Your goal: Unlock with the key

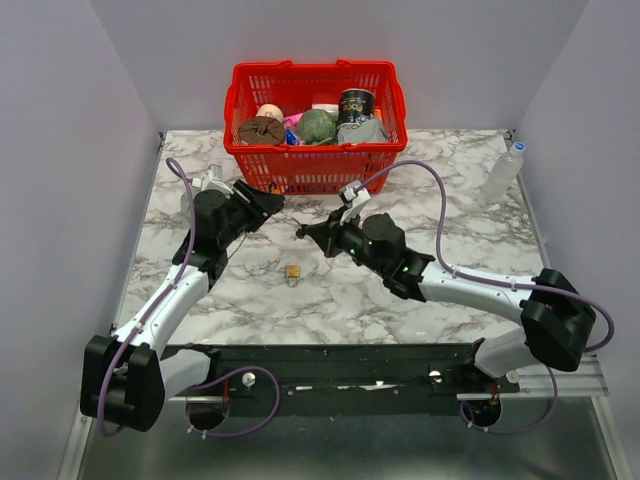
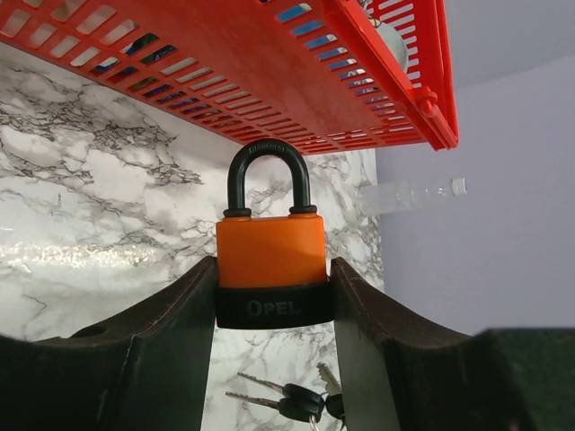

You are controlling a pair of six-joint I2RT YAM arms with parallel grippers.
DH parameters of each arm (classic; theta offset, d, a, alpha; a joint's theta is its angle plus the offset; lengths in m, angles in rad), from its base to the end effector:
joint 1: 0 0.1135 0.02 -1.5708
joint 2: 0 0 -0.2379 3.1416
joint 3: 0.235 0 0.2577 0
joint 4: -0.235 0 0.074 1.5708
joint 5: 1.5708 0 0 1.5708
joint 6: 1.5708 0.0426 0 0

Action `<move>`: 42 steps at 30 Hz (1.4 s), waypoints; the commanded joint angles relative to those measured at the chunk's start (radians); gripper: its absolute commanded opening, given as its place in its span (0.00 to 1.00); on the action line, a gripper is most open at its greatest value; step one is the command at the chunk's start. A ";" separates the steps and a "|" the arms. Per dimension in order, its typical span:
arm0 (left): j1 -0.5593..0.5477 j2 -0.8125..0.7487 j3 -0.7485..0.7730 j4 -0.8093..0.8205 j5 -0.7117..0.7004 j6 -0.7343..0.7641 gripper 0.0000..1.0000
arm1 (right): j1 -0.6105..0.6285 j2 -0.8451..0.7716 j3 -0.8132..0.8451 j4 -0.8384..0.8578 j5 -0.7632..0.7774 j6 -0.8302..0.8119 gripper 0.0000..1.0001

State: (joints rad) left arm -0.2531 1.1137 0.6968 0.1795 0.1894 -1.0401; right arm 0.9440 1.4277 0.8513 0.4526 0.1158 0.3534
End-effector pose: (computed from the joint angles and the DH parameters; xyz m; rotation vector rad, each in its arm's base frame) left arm 0.2701 -0.0781 0.2531 -0.6091 1.8448 -1.0654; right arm 0.2060 0.2760 0.2483 -0.4282 1.7188 0.8623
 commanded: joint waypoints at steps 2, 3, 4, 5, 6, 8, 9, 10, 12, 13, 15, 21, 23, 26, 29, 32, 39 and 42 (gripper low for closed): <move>0.041 -0.006 -0.003 0.061 0.047 -0.038 0.00 | 0.019 0.068 0.058 0.139 0.076 -0.031 0.01; 0.046 -0.006 -0.005 0.063 0.047 -0.040 0.00 | 0.019 0.074 0.067 0.141 0.079 -0.033 0.01; 0.046 -0.008 -0.008 0.063 0.047 -0.044 0.00 | 0.024 0.082 0.074 0.141 0.078 -0.037 0.01; 0.048 -0.006 -0.008 0.064 0.048 -0.044 0.00 | 0.024 0.097 0.080 0.141 0.078 -0.039 0.01; 0.049 -0.005 -0.010 0.064 0.051 -0.047 0.00 | 0.025 0.103 0.092 0.141 0.079 -0.044 0.01; 0.052 0.000 -0.011 0.069 0.056 -0.057 0.00 | 0.029 0.123 0.107 0.133 0.073 -0.053 0.01; 0.055 0.003 -0.014 0.072 0.059 -0.058 0.00 | 0.029 0.129 0.114 0.129 0.071 -0.056 0.01; 0.058 0.005 -0.014 0.074 0.064 -0.060 0.00 | 0.032 0.134 0.126 0.127 0.071 -0.060 0.01; 0.061 0.009 -0.016 0.077 0.065 -0.063 0.00 | 0.032 0.151 0.135 0.124 0.067 -0.070 0.01; 0.063 0.011 -0.016 0.078 0.070 -0.064 0.00 | 0.033 0.155 0.143 0.120 0.067 -0.071 0.01; 0.066 0.011 -0.019 0.086 0.073 -0.067 0.00 | 0.035 0.172 0.164 0.101 0.068 -0.073 0.01; 0.067 0.009 -0.020 0.087 0.073 -0.067 0.00 | 0.035 0.212 0.219 0.048 0.062 -0.068 0.01; 0.069 0.012 -0.022 0.089 0.073 -0.067 0.00 | 0.036 0.226 0.230 0.031 0.051 -0.067 0.01; 0.072 0.011 -0.022 0.090 0.073 -0.069 0.00 | 0.036 0.234 0.235 0.021 0.050 -0.062 0.01; 0.075 0.009 -0.023 0.090 0.073 -0.069 0.00 | 0.036 0.232 0.227 0.017 0.056 -0.057 0.01; 0.077 0.008 -0.023 0.092 0.073 -0.072 0.00 | 0.038 0.234 0.227 0.011 0.067 -0.056 0.01; 0.078 0.009 -0.025 0.092 0.073 -0.072 0.00 | 0.036 0.254 0.242 -0.002 0.067 -0.057 0.01; 0.078 0.011 -0.025 0.094 0.073 -0.071 0.00 | 0.036 0.257 0.247 0.000 0.073 -0.060 0.01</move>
State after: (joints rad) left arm -0.1829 1.1286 0.6727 0.2092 0.2405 -1.1004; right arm 0.9745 1.6619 1.0622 0.4599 0.1516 0.2958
